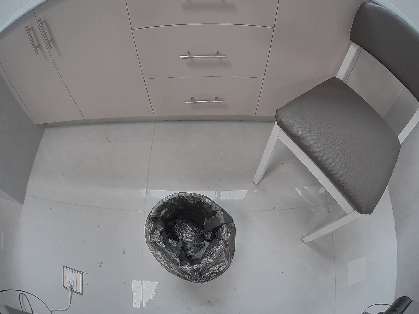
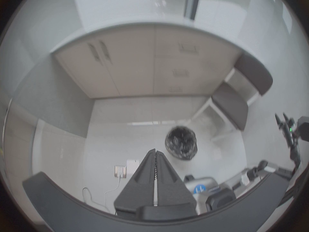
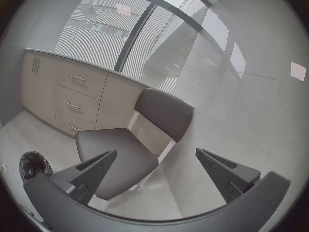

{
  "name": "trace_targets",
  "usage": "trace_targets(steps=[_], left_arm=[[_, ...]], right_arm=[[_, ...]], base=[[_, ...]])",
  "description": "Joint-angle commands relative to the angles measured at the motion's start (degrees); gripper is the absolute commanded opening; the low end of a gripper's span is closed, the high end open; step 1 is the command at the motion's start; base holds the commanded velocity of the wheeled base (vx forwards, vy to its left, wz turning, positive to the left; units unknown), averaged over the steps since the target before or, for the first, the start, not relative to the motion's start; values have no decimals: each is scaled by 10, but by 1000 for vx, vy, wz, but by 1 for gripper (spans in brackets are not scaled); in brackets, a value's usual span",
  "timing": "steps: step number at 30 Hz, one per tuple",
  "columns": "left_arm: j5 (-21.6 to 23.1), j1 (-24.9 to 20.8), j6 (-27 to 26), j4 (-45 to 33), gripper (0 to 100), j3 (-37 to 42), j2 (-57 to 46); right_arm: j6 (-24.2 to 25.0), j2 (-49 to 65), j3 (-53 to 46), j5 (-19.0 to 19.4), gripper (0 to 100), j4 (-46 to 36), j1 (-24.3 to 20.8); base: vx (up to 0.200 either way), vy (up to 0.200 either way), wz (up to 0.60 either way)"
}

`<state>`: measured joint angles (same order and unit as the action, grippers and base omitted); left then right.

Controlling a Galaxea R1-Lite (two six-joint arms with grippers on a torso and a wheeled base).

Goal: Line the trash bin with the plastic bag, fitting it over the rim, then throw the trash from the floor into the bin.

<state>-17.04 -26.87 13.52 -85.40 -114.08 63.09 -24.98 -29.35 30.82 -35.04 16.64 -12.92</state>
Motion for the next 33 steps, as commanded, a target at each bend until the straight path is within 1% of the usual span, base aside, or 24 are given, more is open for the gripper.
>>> trace_targets(steps=[1,3,4,5,8,9,10,11,12,13,15,16,17,18,19,21,22,23,25,26,27,29,30,33], left_arm=[[-5,96,-2,112,0,145,-249],[-4,105,-5,137,0,204,-294],[-4,105,-5,137,0,204,-294],[-3,134,-22,184,0,294,-358],[2,190,-50,269,0,400,-438],[3,208,-68,305,0,445,-471],[7,219,-87,329,0,478,-494],[8,220,-89,333,0,484,-498],[19,236,-130,380,0,553,-546],[20,243,-147,404,0,588,-568],[21,255,-165,443,0,653,-601],[21,261,-166,458,0,678,-612],[23,264,-167,467,0,695,-619],[25,268,-167,493,0,736,-631],[24,268,-166,511,0,760,-631],[28,268,-164,562,0,816,-631],[31,268,-165,581,0,834,-631],[43,268,-166,627,0,885,-631],[67,268,-169,706,0,966,-631],[70,268,-169,719,0,978,-631],[90,268,-169,792,0,1047,-631],[103,268,-169,838,0,1095,-631],[107,268,-169,872,0,1136,-631],[119,268,-165,874,0,1134,-631]], right_arm=[[-9,207,105,75,100,-178,99],[-10,231,107,80,100,-206,108],[-10,231,107,80,100,-206,108],[-9,263,99,84,100,-235,115],[-8,281,90,85,100,-247,125],[-7,285,86,85,100,-247,126],[-6,287,82,85,100,-248,127],[-6,287,80,85,100,-247,127],[-1,294,57,86,100,-245,129],[7,294,43,86,100,-243,129],[33,294,25,86,100,-243,129],[43,294,17,86,100,-243,129],[52,294,12,86,100,-243,129],[73,294,-7,93,100,-242,129],[89,294,-19,105,100,-241,129],[134,294,-47,146,100,-241,129],[149,294,-56,155,100,-241,129],[179,294,-74,170,100,-241,129],[210,294,-104,187,100,-241,129],[213,294,-110,190,100,-241,129],[223,294,-140,204,100,-240,129],[224,294,-160,211,100,-238,129],[227,294,-175,218,100,-229,129],[219,294,-204,221,100,-209,129]], base=[[0,0,0],[0,0,0],[0,0,0],[0,0,0],[0,0,0],[0,0,0],[0,0,0],[0,0,0],[0,0,0],[0,0,0],[0,0,0],[0,0,0],[0,0,0],[0,0,0],[0,0,0],[0,0,0],[0,0,0],[0,0,0],[0,0,0],[0,0,0],[0,0,0],[0,0,0],[0,0,0],[0,0,0]])
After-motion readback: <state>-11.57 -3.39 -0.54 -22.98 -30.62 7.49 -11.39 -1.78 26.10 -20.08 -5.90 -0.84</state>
